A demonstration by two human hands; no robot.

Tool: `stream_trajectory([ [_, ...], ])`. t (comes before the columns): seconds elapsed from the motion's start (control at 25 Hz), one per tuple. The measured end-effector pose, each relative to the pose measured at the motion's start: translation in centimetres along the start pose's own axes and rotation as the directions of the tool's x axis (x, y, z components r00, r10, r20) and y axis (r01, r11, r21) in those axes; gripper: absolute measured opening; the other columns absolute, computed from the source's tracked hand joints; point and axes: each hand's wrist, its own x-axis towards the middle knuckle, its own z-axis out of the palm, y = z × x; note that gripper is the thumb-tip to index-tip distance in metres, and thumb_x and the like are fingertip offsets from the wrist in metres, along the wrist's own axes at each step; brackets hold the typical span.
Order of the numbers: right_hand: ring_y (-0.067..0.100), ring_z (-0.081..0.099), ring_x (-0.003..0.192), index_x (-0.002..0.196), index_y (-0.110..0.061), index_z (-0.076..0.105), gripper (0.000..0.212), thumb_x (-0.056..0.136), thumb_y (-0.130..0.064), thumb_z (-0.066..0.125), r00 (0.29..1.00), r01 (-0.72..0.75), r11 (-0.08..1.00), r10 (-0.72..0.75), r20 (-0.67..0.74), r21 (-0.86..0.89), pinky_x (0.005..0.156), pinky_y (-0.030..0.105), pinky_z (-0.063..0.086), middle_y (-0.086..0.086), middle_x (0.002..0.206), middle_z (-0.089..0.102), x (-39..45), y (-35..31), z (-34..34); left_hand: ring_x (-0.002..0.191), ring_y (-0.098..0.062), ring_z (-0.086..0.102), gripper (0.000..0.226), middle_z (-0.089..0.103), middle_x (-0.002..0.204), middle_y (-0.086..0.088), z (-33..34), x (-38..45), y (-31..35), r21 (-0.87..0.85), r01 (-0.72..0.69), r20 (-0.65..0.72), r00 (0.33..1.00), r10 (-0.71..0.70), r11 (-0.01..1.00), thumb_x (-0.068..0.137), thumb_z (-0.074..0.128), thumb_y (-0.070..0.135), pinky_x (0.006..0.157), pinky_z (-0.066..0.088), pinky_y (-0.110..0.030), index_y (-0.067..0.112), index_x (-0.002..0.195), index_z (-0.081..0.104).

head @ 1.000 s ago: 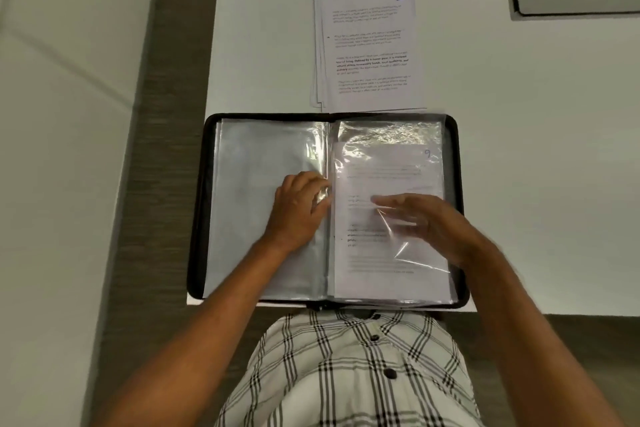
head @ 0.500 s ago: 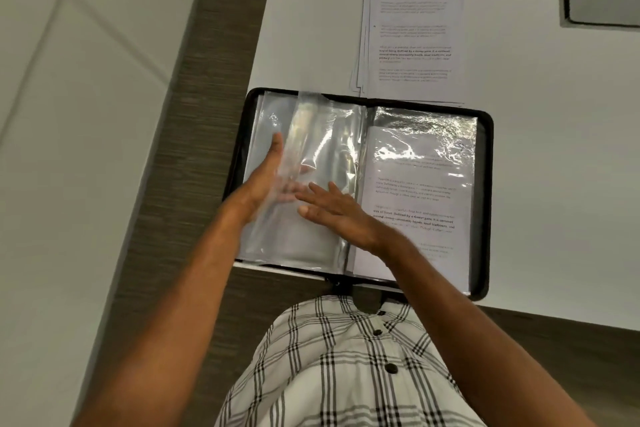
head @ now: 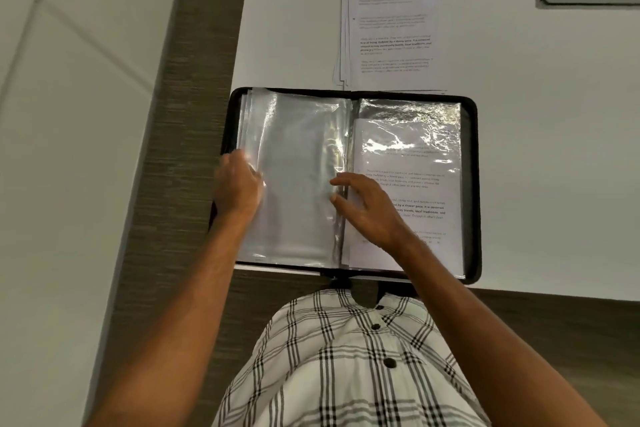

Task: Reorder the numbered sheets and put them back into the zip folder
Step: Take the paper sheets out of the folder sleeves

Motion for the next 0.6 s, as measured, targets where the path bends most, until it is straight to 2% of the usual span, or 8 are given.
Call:
stream_trajectory([
  [0.08,0.002,0.045,0.126,0.136,-0.023,0.063,0.038,0.102,-0.039,0.066,0.994,-0.008,0.999,0.005,-0.111,-0.034,0.109,0.026,0.039,-0.004,0.146,0.058,-0.3,1.0,-1.4,0.115,-0.036,0.055,0.047,0.052,0.13,-0.015,0.4,-0.5,0.6,0.048,0.007,-0.017,1.0,-0.006,0.999,0.084,0.077,0.012,0.09,0.053,-0.048,0.013,0.124,0.052],
  [0.16,0.011,0.046,0.134,0.14,-0.021,0.061,0.041,0.101,-0.035,0.065,0.969,-0.074,0.995,0.056,-0.241,-0.064,0.113,0.034,0.039,0.0,0.149,0.055,-0.6,2.9,-2.7,0.128,-0.039,0.047,0.074,0.038,0.149,-0.015,1.0,-0.6,1.4,0.19,-0.025,-0.007,1.0,0.027,0.982,0.083,0.076,0.012,0.097,0.05,-0.054,0.015,0.145,0.037],
  [0.24,0.02,0.044,0.14,0.143,-0.02,0.057,0.045,0.101,-0.03,0.066,0.922,-0.175,0.984,0.15,-0.357,-0.038,0.117,0.04,0.037,0.003,0.153,0.052,-1.1,4.6,-4.2,0.139,-0.039,0.035,0.083,0.024,0.16,-0.016,1.8,-1.0,2.7,0.293,-0.173,0.034,0.985,0.171,0.94,0.085,0.073,0.013,0.105,0.041,-0.056,0.017,0.154,0.027],
  [0.28,0.022,0.044,0.141,0.144,-0.018,0.055,0.047,0.1,-0.028,0.067,0.896,-0.212,0.977,0.18,-0.406,-0.034,0.117,0.039,0.036,0.004,0.154,0.051,-1.4,5.2,-4.8,0.144,-0.039,0.029,0.08,0.02,0.163,-0.016,2.2,-1.3,3.7,0.275,-0.274,0.085,0.962,0.26,0.922,0.088,0.07,0.014,0.11,0.036,-0.057,0.018,0.155,0.027],
  [0.36,0.024,0.043,0.142,0.146,-0.015,0.052,0.053,0.098,-0.027,0.07,0.845,-0.257,0.965,0.201,-0.496,-0.046,0.12,0.042,0.036,0.007,0.154,0.049,-2.0,6.4,-6.0,0.15,-0.035,0.019,0.07,0.015,0.167,-0.014,3.2,-2.3,6.3,0.151,-0.467,0.224,0.875,0.43,0.871,0.096,0.062,0.019,0.119,0.026,-0.057,0.019,0.157,0.028],
  [0.44,0.028,0.04,0.145,0.15,-0.014,0.046,0.062,0.097,-0.029,0.073,0.812,-0.305,0.951,0.228,-0.538,-0.057,0.122,0.049,0.035,0.008,0.157,0.045,-2.5,7.3,-6.9,0.154,-0.032,0.013,0.068,0.013,0.169,-0.011,4.4,-3.5,8.7,0.042,-0.599,0.347,0.759,0.55,0.8,0.099,0.06,0.029,0.123,0.019,-0.056,0.019,0.158,0.029],
  [0.52,0.031,0.036,0.146,0.154,-0.014,0.039,0.074,0.094,-0.038,0.075,0.791,-0.378,0.922,0.275,-0.547,-0.083,0.123,0.051,0.034,0.009,0.16,0.04,-2.8,8.1,-7.2,0.156,-0.029,0.006,0.074,0.006,0.171,-0.007,5.7,-4.0,10.8,-0.001,-0.663,0.427,0.676,0.6,0.749,0.099,0.059,0.04,0.125,0.012,-0.054,0.021,0.161,0.023],
  [0.6,0.033,0.034,0.148,0.157,-0.012,0.031,0.089,0.091,-0.051,0.075,0.783,-0.449,0.878,0.298,-0.546,-0.165,0.12,0.055,0.036,0.01,0.164,0.033,-2.9,8.6,-7.2,0.158,-0.027,-0.003,0.08,-0.002,0.172,-0.004,7.1,-4.1,12.0,0.03,-0.699,0.477,0.638,0.604,0.715,0.1,0.054,0.05,0.126,0.005,-0.056,0.021,0.163,0.013],
])
